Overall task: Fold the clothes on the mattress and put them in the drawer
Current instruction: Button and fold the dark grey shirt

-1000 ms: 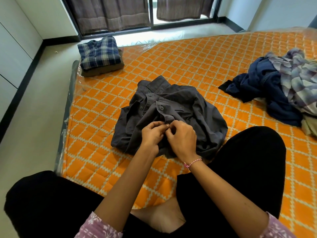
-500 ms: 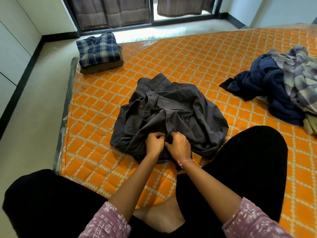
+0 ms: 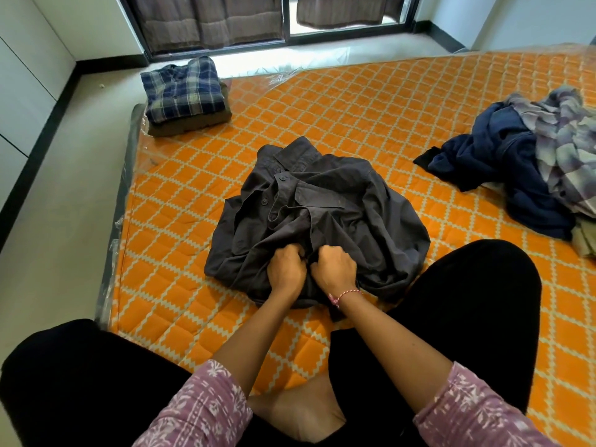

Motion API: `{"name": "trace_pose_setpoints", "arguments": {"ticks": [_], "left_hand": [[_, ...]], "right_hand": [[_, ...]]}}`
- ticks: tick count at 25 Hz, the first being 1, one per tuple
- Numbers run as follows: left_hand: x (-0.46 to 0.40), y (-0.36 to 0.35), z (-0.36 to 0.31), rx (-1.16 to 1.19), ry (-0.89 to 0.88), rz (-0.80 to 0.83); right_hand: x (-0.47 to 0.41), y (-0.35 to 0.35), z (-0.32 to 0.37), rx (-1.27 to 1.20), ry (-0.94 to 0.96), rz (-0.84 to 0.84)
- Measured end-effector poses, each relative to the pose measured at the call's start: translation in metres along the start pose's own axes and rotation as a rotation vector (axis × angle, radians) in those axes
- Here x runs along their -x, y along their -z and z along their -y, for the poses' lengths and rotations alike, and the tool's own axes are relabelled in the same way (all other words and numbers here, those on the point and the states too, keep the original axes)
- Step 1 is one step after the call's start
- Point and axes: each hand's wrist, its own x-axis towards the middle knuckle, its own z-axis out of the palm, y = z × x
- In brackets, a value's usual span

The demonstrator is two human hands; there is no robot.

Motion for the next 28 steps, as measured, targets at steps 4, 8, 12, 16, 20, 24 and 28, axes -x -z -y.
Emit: {"name": "trace_pose_setpoints", "arguments": {"ticks": [4, 8, 12, 16, 20, 24, 28], "left_hand": [[-0.001, -0.001, 0.01, 0.033, -0.051, 0.074], [-0.004, -0.002, 0.005, 0.107, -0.005, 0.06], [-0.007, 0.0, -0.004, 0.256, 0.034, 0.088], [0.006, 0.016, 0.005, 0.448, -0.038, 0.133], [0.015, 0.03, 0.005, 0.517, -0.091, 0.142], [0.022, 0.034, -0.003, 0.579, -0.09, 0.149], [0.026, 0.036, -0.007, 0.612, -0.146, 0.138]], "right_hand": [[-0.013, 0.019, -0.027, -0.506, -0.233, -0.055], [-0.009, 0.021, -0.036, -0.7, -0.174, 0.086], [-0.001, 0.031, -0.037, -0.994, -0.185, 0.255], [0.008, 0.043, -0.034, -1.055, -0.165, 0.273], [0.015, 0.035, -0.03, -0.652, 0.004, -0.01], [0.026, 0.038, -0.019, -0.595, 0.078, -0.2], [0.03, 0.045, -0.013, -0.597, 0.083, -0.217]]}}
